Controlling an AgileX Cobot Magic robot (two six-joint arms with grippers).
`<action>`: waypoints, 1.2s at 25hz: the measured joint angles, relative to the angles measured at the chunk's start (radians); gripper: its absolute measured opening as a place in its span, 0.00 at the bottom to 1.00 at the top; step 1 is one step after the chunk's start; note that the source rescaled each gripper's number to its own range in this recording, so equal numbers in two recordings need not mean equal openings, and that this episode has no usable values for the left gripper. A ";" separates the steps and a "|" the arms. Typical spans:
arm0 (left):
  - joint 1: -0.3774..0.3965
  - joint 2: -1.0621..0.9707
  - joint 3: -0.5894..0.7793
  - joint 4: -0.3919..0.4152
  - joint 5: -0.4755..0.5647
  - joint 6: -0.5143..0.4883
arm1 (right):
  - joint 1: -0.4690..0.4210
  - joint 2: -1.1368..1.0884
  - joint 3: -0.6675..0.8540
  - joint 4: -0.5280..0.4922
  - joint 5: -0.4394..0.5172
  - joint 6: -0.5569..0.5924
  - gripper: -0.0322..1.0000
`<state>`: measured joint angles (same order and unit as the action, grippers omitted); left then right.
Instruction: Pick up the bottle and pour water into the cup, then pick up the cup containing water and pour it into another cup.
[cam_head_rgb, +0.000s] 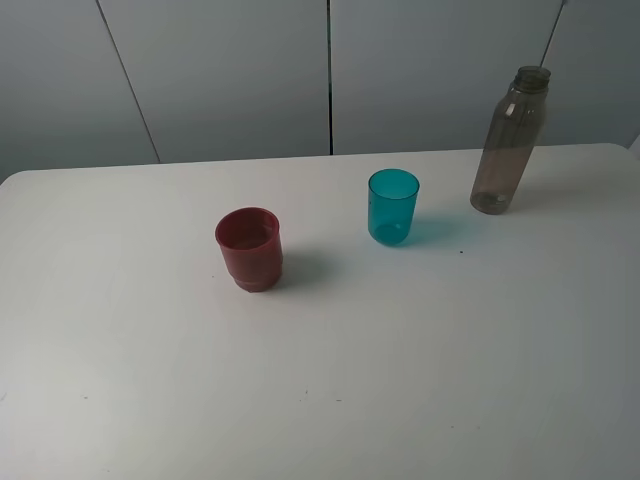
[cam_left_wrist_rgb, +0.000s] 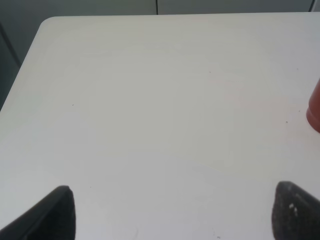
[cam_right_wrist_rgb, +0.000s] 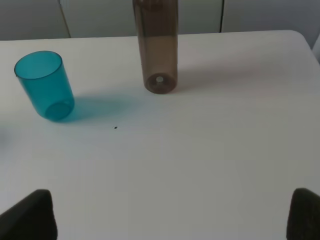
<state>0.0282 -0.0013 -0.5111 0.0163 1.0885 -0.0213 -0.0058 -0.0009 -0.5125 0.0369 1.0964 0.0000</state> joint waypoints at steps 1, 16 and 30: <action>0.000 0.000 0.000 0.000 0.000 0.000 | 0.006 0.000 0.000 -0.003 0.000 0.000 0.99; 0.000 0.000 0.000 0.000 0.000 0.000 | 0.013 0.000 0.000 -0.017 0.000 0.010 0.99; 0.000 0.000 0.000 0.000 0.000 0.000 | 0.013 0.000 0.000 -0.017 0.000 0.010 0.99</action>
<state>0.0282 -0.0013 -0.5111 0.0163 1.0885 -0.0213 0.0075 -0.0009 -0.5125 0.0200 1.0964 0.0099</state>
